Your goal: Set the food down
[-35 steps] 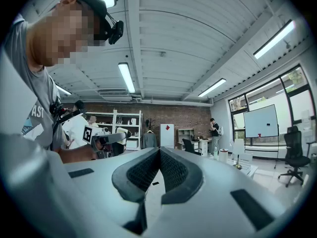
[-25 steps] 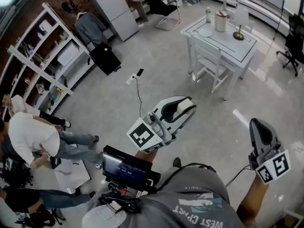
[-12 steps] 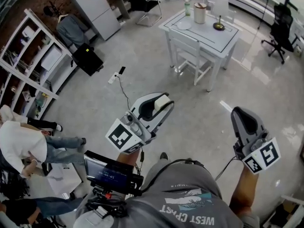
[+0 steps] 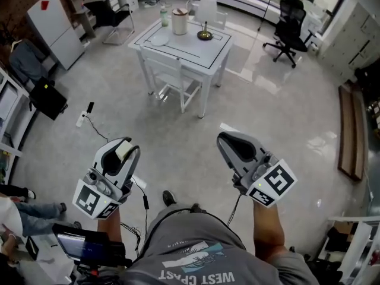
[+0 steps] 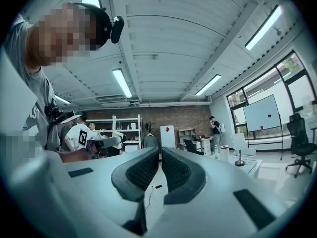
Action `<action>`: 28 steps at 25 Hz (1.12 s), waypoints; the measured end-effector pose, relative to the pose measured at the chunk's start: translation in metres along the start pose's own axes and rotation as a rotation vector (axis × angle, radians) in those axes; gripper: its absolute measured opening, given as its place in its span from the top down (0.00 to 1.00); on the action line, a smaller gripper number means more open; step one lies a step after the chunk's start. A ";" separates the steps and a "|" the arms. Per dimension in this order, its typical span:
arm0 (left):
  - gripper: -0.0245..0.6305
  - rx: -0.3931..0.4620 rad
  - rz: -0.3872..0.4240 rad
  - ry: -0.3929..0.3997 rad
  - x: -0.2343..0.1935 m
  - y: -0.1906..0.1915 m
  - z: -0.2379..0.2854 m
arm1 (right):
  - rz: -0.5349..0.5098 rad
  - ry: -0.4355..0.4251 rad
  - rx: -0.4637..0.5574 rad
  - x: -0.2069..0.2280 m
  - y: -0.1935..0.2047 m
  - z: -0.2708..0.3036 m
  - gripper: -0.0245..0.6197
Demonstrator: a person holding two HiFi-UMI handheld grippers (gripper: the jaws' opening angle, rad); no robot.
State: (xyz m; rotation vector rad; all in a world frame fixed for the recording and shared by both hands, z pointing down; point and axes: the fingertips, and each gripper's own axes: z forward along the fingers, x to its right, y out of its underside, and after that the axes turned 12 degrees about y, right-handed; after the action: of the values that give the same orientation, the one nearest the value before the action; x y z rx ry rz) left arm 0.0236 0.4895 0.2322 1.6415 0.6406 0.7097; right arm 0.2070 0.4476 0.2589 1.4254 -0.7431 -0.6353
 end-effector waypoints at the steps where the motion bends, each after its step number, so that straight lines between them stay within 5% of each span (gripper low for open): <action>1: 0.80 0.001 0.003 0.005 -0.005 -0.001 0.000 | 0.000 0.004 0.000 0.000 0.000 0.005 0.95; 15: 0.80 0.044 -0.021 0.061 -0.095 0.001 -0.025 | -0.035 0.072 -0.014 -0.012 -0.004 0.094 0.95; 23: 0.80 0.141 -0.025 0.098 -0.119 -0.004 -0.014 | -0.112 0.095 -0.035 -0.006 -0.030 0.116 0.95; 28: 0.80 0.071 -0.063 0.078 -0.138 0.013 -0.009 | -0.038 0.065 -0.071 0.003 -0.012 0.140 0.95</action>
State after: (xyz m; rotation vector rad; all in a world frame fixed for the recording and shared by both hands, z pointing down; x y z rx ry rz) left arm -0.0742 0.3911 0.2312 1.6575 0.7787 0.7150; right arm 0.1011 0.3558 0.2474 1.3906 -0.6378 -0.6355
